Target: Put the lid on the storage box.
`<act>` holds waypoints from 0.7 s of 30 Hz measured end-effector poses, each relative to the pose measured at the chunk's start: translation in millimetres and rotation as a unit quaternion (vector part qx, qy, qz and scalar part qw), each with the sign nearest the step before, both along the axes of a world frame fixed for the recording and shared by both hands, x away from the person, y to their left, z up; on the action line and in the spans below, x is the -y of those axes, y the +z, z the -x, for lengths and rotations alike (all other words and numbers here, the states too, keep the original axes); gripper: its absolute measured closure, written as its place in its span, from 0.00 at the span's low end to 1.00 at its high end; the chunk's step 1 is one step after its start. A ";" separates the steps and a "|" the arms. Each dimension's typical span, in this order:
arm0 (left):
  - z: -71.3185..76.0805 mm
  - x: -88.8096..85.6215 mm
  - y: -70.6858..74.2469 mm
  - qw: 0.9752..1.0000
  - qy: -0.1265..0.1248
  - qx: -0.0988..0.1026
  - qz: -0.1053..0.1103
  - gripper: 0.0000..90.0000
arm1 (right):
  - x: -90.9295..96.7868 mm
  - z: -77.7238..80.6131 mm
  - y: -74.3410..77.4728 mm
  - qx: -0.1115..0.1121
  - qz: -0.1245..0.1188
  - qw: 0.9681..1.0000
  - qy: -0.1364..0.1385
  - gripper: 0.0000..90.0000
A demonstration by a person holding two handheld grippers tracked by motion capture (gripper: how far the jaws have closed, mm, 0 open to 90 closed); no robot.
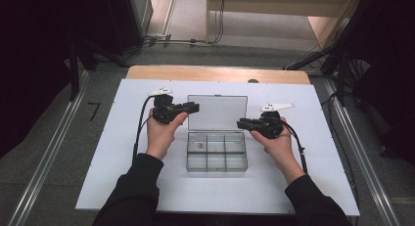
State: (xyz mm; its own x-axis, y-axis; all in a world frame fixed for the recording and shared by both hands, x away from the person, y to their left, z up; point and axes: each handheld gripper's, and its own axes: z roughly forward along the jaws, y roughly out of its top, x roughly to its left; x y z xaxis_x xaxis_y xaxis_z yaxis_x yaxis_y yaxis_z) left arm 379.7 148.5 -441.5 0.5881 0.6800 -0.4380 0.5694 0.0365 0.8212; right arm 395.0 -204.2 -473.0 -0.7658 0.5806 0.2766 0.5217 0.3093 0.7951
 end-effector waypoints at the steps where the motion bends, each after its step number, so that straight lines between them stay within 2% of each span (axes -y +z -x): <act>1: 0.0 0.0 0.0 1.000 0.000 0.000 0.000 0.75 | -0.4 0.2 0.3 -0.001 0.002 1.000 0.001 0.78; 4: 1.4 0.0 0.1 1.000 -0.003 0.002 0.000 0.75 | -0.4 0.5 2.1 0.001 0.002 1.000 0.002 0.74; 11: 4.2 -0.6 0.2 1.000 -0.006 0.006 0.004 0.75 | 0.6 -0.7 21.8 0.016 0.002 1.000 -0.010 0.62; 21: 8.7 -1.0 0.4 1.000 -0.011 0.012 0.009 0.74 | -1.7 -4.0 53.0 0.035 -0.016 0.999 -0.015 0.59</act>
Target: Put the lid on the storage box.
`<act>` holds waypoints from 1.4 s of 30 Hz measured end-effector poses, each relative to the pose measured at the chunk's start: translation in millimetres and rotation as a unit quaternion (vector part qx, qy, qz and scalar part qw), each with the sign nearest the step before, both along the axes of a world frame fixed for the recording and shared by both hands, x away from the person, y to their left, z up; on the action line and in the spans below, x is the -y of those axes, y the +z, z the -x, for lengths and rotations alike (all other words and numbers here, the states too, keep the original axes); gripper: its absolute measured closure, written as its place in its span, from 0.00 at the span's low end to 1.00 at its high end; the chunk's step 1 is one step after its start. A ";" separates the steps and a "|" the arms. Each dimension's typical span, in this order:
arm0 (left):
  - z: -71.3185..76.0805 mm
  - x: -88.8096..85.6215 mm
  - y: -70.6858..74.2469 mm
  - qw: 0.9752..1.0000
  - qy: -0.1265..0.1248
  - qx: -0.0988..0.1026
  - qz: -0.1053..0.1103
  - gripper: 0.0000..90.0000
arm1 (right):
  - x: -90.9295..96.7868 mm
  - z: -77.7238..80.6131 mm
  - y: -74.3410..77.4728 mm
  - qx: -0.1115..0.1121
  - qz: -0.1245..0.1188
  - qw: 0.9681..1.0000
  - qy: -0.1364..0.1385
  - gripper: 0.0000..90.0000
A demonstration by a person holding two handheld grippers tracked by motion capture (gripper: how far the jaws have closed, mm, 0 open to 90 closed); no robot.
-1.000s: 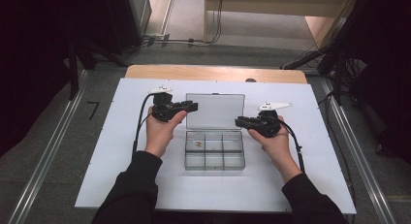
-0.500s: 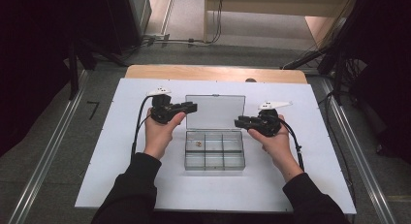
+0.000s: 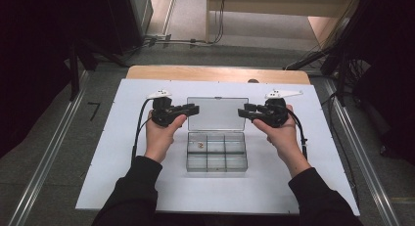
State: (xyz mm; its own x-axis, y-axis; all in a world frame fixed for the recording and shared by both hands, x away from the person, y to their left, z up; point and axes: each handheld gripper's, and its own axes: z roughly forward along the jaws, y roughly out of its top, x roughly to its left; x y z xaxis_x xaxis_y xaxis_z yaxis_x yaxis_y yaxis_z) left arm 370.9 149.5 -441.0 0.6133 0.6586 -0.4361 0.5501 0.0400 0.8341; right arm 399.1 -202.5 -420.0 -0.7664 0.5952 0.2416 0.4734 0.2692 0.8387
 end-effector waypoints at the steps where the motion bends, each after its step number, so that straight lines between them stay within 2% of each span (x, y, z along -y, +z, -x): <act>1: 0.5 -0.2 0.1 1.000 0.000 0.000 0.000 0.74 | -0.5 -0.4 2.0 0.002 -0.001 1.000 0.000 0.59; 6: 2.5 -0.3 -0.4 1.000 -0.001 0.004 0.005 0.74 | -4.1 -2.0 7.9 0.006 -0.006 1.000 0.002 0.60; 11: 6.6 -0.8 0.2 1.000 -0.005 0.005 0.007 0.73 | -7.8 0.9 9.7 0.018 0.001 1.000 0.005 0.68; 15: 10.7 -0.1 1.4 1.000 -0.010 0.011 0.003 0.72 | -4.3 2.3 9.9 0.015 -0.005 1.000 0.011 0.73; 21: 15.5 -0.8 -1.2 1.000 -0.018 0.015 0.013 0.68 | -1.6 15.5 8.9 0.034 -0.004 0.999 0.022 0.75; 22: 20.6 1.7 -0.2 1.000 -0.011 0.006 0.015 0.66 | -0.8 15.9 8.9 0.027 -0.009 0.999 0.024 0.74; 23: 20.6 1.7 -0.2 1.000 -0.011 0.006 0.015 0.65 | 1.5 15.3 8.6 -0.005 -0.034 0.999 0.021 0.71; 24: 27.7 3.7 3.4 0.999 -0.021 0.020 -0.022 0.65 | 1.9 17.7 9.2 -0.024 -0.047 0.998 0.019 0.70; 26: 29.0 3.7 4.1 0.999 -0.026 0.014 -0.019 0.64 | -3.0 30.8 11.1 0.024 -0.005 0.999 0.021 0.70; 28: 29.4 4.7 5.4 0.999 -0.026 0.014 -0.024 0.62 | -3.8 35.5 11.2 0.031 -0.003 0.999 0.016 0.70; 29: 31.0 6.2 6.3 0.999 -0.025 0.017 -0.033 0.62 | -4.1 36.9 11.6 0.039 0.004 0.999 0.019 0.70; 32: 36.0 7.6 6.0 0.998 -0.029 0.024 -0.043 0.61 | -2.1 38.7 11.3 0.039 0.007 0.999 0.034 0.70; 36: 43.7 6.1 2.8 0.999 -0.034 0.026 -0.029 0.58 | -1.6 45.6 10.8 0.041 0.014 0.998 0.040 0.68; 39: 46.6 3.9 2.6 0.999 -0.031 0.024 -0.029 0.46 | -3.1 48.9 12.2 0.044 0.024 0.998 0.038 0.68; 42: 54.2 -4.6 -0.2 0.999 -0.025 0.030 -0.021 0.42 | -2.8 51.8 10.5 0.047 0.021 0.998 0.033 0.67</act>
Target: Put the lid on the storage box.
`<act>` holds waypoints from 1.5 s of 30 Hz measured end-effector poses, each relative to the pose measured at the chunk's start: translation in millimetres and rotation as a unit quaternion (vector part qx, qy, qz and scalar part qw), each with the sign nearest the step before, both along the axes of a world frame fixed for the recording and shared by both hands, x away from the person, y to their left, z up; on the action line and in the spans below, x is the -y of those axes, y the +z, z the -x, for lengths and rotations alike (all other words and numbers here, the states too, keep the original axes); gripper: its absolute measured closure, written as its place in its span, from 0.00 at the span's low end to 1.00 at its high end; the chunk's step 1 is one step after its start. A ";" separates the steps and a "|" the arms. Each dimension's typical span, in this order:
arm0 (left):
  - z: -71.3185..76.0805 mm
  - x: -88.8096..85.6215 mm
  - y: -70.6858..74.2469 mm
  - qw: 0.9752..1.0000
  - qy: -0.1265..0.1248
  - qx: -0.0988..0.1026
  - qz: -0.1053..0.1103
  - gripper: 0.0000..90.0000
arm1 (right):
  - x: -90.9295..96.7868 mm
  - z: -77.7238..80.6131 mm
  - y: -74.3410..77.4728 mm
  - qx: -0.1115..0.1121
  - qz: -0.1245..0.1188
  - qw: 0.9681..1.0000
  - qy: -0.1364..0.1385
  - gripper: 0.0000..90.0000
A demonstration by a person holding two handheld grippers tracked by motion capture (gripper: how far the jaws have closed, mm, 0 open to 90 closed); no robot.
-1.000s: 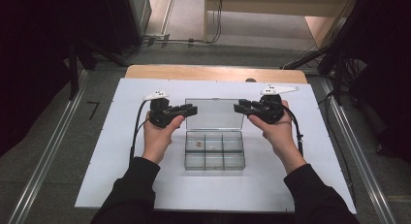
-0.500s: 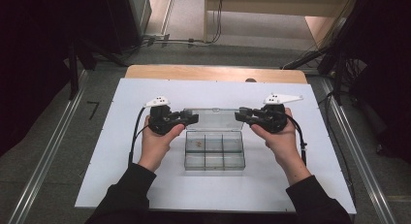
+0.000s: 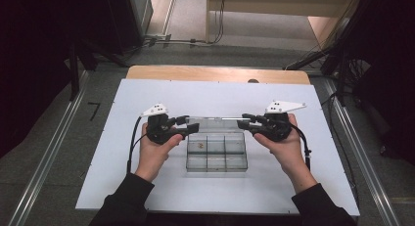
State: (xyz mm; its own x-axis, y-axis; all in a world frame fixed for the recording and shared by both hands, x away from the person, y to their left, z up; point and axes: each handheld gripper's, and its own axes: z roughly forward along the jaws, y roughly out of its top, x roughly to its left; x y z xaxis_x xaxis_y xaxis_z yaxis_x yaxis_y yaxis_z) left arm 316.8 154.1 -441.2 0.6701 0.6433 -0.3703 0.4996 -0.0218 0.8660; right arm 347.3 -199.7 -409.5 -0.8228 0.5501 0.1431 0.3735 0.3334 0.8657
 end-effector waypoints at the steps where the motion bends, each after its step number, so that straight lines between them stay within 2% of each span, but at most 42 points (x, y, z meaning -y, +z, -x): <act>1: 7.2 -8.5 -4.6 1.000 0.005 0.001 -0.004 0.43 | 0.6 0.3 -2.0 0.001 -0.007 1.000 0.000 0.67; 3: 10.8 -13.2 -7.8 1.000 0.008 -0.005 -0.001 0.47 | 2.1 0.7 -4.7 0.003 -0.013 1.000 -0.001 0.67; 4: 16.2 -18.3 -11.9 1.000 0.015 -0.014 0.020 0.51 | 2.4 0.1 -6.3 -0.011 -0.026 1.000 -0.005 0.64; 5: 28.0 -21.7 -20.0 0.998 0.017 -0.029 0.046 0.54 | 2.2 0.7 -7.1 -0.039 -0.041 0.998 -0.014 0.62; 6: 28.0 -21.7 -20.0 0.998 0.017 -0.029 0.046 0.55 | 0.7 3.2 -6.8 -0.042 -0.040 0.998 -0.023 0.62; 8: 32.4 -16.4 -24.3 1.000 0.007 -0.026 -0.007 0.60 | -3.7 6.8 -6.7 -0.017 -0.008 1.000 -0.025 0.65; 9: 33.9 -15.0 -27.3 1.000 -0.001 -0.029 -0.009 0.63 | -4.5 6.3 -7.5 -0.017 -0.005 1.000 -0.026 0.64; 10: 35.1 -13.2 -30.7 0.999 -0.007 -0.034 -0.002 0.63 | -4.5 6.3 -7.5 -0.017 -0.005 1.000 -0.026 0.64; 12: 38.7 -8.9 -34.4 1.000 -0.009 -0.030 0.002 0.66 | -5.3 6.5 -7.0 -0.022 -0.004 0.999 -0.029 0.64; 13: 39.9 -7.3 -35.4 1.000 -0.014 -0.028 0.001 0.72 | -6.6 8.5 -6.9 -0.011 0.008 1.000 -0.027 0.64; 14: 39.9 -5.8 -35.6 0.999 -0.019 -0.028 0.000 0.72 | -6.6 8.5 -6.9 -0.011 0.008 1.000 -0.027 0.64; 15: 39.8 -4.8 -34.8 0.999 -0.023 -0.027 -0.004 0.80 | -5.7 10.2 -8.9 -0.011 0.006 1.000 -0.024 0.64; 16: 40.6 -6.4 -32.5 1.000 -0.024 -0.019 0.006 0.85 | -4.9 11.6 -10.0 -0.010 0.005 1.000 -0.022 0.63; 17: 40.6 -6.4 -32.5 1.000 -0.024 -0.019 0.006 0.89 | -4.7 14.4 -11.0 -0.010 0.004 1.000 -0.021 0.63; 18: 41.3 -7.1 -31.1 1.000 -0.024 -0.017 0.009 0.89 | -4.7 14.4 -11.0 -0.010 0.004 1.000 -0.021 0.63; 19: 42.9 -8.5 -27.8 1.000 -0.025 -0.008 0.011 0.99 | -4.3 18.9 -13.0 -0.002 0.010 1.000 -0.016 0.62; 23: 42.9 -12.5 -24.1 1.000 -0.022 -0.001 0.017 1.00 | -3.3 22.5 -15.8 -0.001 0.008 1.000 -0.016 0.60; 26: 42.2 -16.7 -20.4 0.999 -0.030 0.003 0.027 1.00 | -2.2 22.0 -18.4 -0.007 0.003 1.000 -0.013 0.60; 31: 41.7 -15.5 -20.5 0.999 -0.035 0.005 0.026 1.00 | -0.9 21.8 -21.2 -0.008 0.000 1.000 -0.012 0.59; 45: 42.3 -16.9 -18.6 0.999 -0.036 0.006 0.026 1.00 | -2.9 26.2 -26.6 -0.007 0.020 1.000 -0.011 0.55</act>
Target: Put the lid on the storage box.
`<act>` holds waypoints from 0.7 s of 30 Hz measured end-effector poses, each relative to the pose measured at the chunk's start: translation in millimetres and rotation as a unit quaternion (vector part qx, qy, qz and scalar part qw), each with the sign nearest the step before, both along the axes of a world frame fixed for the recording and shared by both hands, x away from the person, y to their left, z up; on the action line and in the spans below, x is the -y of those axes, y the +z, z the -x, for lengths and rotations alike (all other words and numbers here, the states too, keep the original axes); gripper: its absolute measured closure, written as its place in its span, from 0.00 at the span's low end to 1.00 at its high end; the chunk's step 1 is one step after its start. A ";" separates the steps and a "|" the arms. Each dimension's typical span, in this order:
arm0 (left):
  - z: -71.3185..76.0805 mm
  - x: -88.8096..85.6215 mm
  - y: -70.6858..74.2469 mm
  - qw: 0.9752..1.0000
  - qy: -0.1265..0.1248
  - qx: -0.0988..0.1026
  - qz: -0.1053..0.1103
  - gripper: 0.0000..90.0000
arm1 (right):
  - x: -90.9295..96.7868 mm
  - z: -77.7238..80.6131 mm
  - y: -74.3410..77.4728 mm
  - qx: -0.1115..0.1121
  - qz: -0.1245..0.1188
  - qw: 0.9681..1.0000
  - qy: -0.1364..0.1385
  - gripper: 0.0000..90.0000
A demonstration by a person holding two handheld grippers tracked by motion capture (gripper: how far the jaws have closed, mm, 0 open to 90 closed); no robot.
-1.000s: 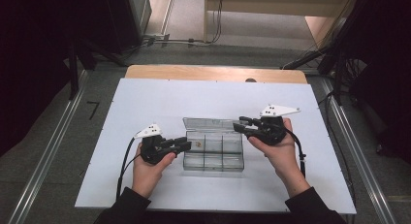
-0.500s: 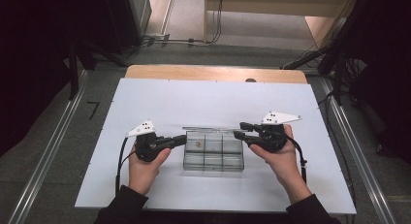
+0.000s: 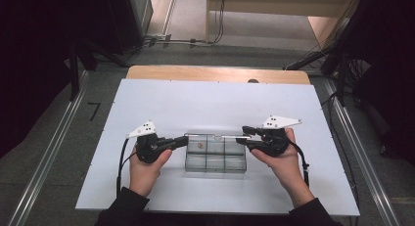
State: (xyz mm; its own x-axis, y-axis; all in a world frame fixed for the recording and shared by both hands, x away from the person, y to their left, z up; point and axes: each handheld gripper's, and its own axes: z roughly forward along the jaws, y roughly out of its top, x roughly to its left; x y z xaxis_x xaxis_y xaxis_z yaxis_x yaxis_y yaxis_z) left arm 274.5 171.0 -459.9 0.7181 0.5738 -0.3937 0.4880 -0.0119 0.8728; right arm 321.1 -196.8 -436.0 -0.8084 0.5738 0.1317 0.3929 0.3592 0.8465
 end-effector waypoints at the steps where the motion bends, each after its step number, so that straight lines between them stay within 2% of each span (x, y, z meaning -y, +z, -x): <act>1: 0.0 -0.2 0.1 1.000 0.001 0.000 0.000 1.00 | 0.1 0.0 -0.3 0.000 0.000 1.000 0.001 0.55; 10: 0.0 -1.4 0.6 1.000 0.004 0.001 0.003 1.00 | 2.1 0.3 -0.3 0.002 0.002 1.000 0.000 0.54; 17: -0.1 -0.6 0.1 1.000 0.004 0.001 0.002 1.00 | 8.1 3.3 4.1 0.004 -0.001 1.000 -0.002 0.44; 21: 0.0 -0.6 0.2 1.000 0.005 0.001 0.002 1.00 | 14.4 6.7 6.6 0.004 -0.002 1.000 -0.004 0.42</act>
